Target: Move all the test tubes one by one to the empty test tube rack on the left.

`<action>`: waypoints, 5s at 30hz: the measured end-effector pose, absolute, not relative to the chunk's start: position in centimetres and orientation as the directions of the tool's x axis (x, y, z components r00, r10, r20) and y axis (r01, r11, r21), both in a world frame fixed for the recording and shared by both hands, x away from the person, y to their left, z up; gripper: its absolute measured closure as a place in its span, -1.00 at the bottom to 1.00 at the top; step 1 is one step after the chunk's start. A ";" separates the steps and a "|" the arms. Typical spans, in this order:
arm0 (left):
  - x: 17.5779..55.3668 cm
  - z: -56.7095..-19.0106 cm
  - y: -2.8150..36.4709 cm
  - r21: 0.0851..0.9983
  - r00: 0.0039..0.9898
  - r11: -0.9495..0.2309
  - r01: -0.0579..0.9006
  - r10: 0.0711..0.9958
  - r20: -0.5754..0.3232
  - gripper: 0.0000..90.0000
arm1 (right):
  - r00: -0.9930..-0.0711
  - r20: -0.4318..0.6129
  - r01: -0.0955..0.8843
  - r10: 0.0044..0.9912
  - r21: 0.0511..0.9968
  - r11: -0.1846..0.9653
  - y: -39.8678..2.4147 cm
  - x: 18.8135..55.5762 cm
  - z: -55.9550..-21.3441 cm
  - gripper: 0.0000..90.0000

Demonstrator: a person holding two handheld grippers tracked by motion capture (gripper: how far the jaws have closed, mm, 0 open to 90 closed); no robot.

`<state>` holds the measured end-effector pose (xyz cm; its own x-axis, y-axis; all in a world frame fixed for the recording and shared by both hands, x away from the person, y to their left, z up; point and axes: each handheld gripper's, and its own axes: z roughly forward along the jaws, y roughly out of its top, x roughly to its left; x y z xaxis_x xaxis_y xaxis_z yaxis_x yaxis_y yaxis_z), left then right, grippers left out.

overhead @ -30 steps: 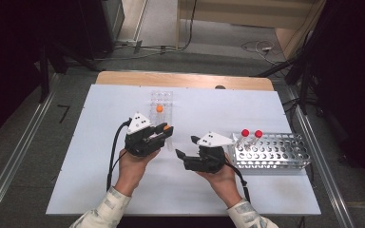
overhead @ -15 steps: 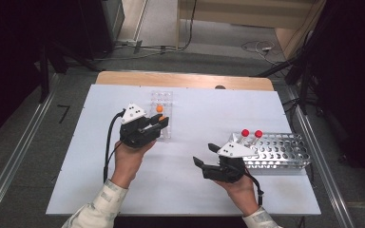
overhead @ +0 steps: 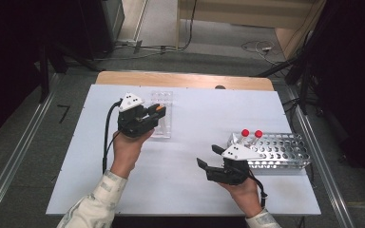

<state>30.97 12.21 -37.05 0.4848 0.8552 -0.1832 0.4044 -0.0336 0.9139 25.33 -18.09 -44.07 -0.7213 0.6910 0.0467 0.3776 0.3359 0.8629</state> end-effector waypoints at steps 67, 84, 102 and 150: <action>31.0 -42.4 12.8 0.896 0.322 0.006 0.444 0.932 -0.166 -0.57 | -0.681 0.019 0.368 0.732 0.873 0.319 -20.8 24.4 -43.5 -0.45; 29.3 -42.6 13.1 0.894 0.337 0.010 0.448 0.924 -0.179 -0.76 | -0.545 0.006 0.394 0.838 0.885 0.250 -26.7 24.8 -43.3 -0.45; 29.1 -42.5 12.9 0.896 0.351 0.012 0.445 0.918 -0.186 -0.83 | -0.399 0.008 0.437 0.917 0.881 0.182 -29.5 28.2 -44.5 -0.14; 28.9 -42.6 12.6 0.898 0.347 0.001 0.440 0.922 -0.171 -0.82 | -0.391 0.036 0.362 0.920 0.925 0.118 -30.5 26.2 -39.8 0.59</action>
<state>28.92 12.65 -42.62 0.3475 0.9220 -0.1710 0.4401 0.0006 0.8979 26.24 -30.55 -39.80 -0.3910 0.9197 0.0358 0.3623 0.1181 0.9245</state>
